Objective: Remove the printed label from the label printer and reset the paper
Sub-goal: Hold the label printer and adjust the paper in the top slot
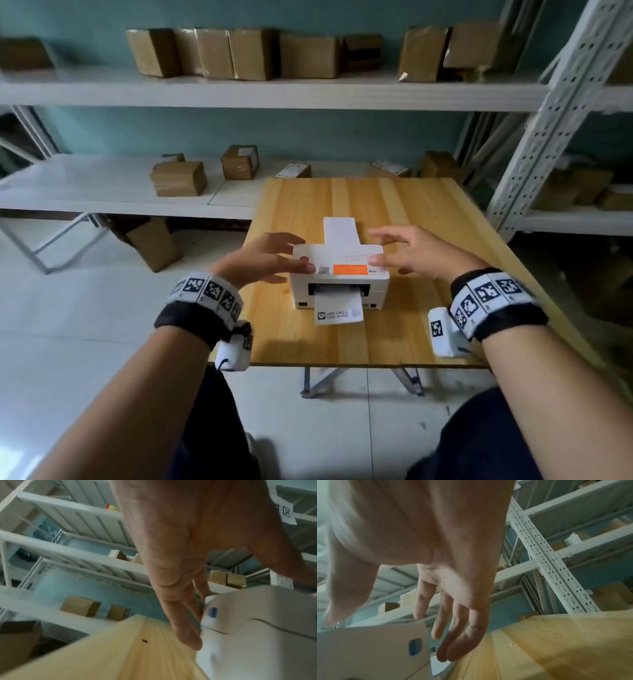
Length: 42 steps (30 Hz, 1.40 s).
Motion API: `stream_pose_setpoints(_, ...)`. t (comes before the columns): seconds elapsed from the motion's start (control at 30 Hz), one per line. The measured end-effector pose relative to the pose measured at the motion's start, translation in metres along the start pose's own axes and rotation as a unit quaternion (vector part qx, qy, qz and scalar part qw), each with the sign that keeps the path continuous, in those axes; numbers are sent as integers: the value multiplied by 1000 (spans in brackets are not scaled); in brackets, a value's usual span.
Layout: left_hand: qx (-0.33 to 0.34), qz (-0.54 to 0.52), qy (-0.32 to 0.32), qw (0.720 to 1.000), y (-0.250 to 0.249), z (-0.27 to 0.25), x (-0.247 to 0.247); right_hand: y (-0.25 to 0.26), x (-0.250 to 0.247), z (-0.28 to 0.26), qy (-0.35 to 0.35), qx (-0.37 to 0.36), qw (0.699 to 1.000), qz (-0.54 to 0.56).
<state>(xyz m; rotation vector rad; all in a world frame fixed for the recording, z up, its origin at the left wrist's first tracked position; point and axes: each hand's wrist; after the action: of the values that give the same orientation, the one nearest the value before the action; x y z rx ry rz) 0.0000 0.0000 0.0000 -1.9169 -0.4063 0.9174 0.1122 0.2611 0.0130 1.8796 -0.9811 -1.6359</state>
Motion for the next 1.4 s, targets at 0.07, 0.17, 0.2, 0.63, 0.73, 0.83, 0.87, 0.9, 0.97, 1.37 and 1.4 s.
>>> stream_pose_setpoints(0.07, 16, 8, -4, 1000, -3, -1, 4, -1, 1, -1, -10, -11, 1000, 4)
stream_pose_setpoints(0.17, 42, 45, 10, 998, -4, -3, 10, -7, 7, -1, -9, -24, 1000, 0)
stream_pose_setpoints(0.2, 43, 51, 14, 998, -5, -5, 10, -7, 8, -2, -8, -24, 1000, 2)
stream_pose_setpoints(0.63, 40, 150, 12, 988, -5, 1, 8, -8, 4, -4, 16, -22, 997, -76)
stream_pose_setpoints(0.73, 30, 155, 4, 987, -2, 0, 8, -5, 3, -1, 18, -16, 997, -77)
stream_pose_setpoints(0.83, 30, 149, -3, 988, 0, 0, 8, -8, 5, 1, 14, -13, 997, -73)
stream_pose_setpoints(0.87, 30, 148, -3, 989, 0, -1, 8, -8, 5, 2, 12, -11, 997, -72)
stream_pose_setpoints(0.9, 31, 149, -2, 988, 0, -1, 8, -8, 5, 3, 10, -10, 997, -71)
stream_pose_setpoints(0.97, 28, 151, 2, 988, -1, 0, 7, -6, 4, 3, 13, -5, 997, -70)
stream_pose_setpoints(1.37, 7, 206, 48, 977, -7, 9, -1, 5, -7, 17, 68, 14, 991, -112)
stream_pose_setpoints(1.4, 8, 204, 51, 978, -7, 9, -1, 6, -7, 18, 80, 14, 991, -109)
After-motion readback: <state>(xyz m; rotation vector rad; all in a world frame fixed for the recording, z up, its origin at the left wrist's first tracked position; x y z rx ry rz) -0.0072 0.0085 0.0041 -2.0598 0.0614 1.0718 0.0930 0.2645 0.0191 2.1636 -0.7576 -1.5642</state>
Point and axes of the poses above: each hand's wrist, its own z-axis towards the middle knuckle, its own x-axis out of the palm, y = z × x, and after that the axes turned 2 degrees about y, right-handed
